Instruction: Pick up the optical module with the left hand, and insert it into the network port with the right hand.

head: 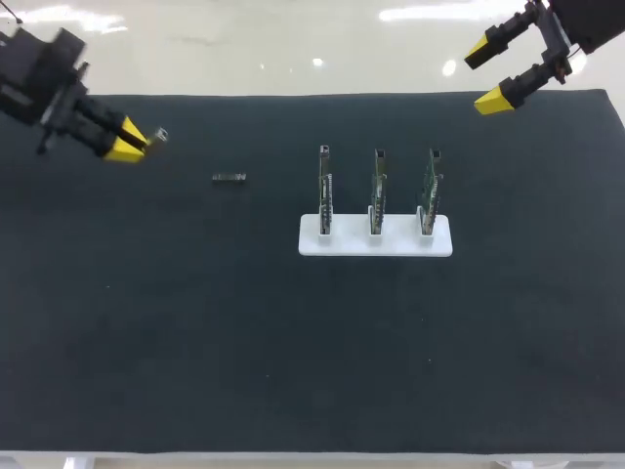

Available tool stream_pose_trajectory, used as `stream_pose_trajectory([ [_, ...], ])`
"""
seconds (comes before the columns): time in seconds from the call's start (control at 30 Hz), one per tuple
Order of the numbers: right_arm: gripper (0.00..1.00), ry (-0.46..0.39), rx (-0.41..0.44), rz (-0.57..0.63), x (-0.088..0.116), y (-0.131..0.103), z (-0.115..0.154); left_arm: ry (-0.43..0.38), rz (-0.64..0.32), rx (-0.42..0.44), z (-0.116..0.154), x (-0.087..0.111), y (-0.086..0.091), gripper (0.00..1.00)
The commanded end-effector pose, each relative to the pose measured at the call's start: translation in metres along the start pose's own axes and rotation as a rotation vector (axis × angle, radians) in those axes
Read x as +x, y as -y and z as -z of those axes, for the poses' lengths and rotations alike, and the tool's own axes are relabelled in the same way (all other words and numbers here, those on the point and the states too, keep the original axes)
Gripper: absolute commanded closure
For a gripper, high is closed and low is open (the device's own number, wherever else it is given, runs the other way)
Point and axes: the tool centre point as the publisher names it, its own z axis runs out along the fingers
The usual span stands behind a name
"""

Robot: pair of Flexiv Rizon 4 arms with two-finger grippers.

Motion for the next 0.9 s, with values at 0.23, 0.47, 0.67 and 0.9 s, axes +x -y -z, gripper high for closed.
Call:
stream_pose_trajectory([
  [0.23, 0.0, 0.001, 0.0, 0.001, 0.0, 0.0, 0.0, 0.258, -0.069, -0.057, 0.039, -0.016, 0.012, 1.0],
  [0.47, 0.0, 0.001, 0.0, 0.001, 0.0, 0.0, 0.0, 0.286, -0.068, -0.058, 0.041, -0.02, 0.012, 1.0],
  [0.67, 0.0, 0.001, 0.0, 0.001, 0.0, 0.0, 0.0, 0.286, -0.068, -0.058, 0.041, -0.02, 0.012, 1.0],
  [0.9, 0.0, 0.001, 0.0, 0.001, 0.0, 0.0, 0.0, 0.286, -0.068, -0.058, 0.041, -0.02, 0.012, 1.0],
])
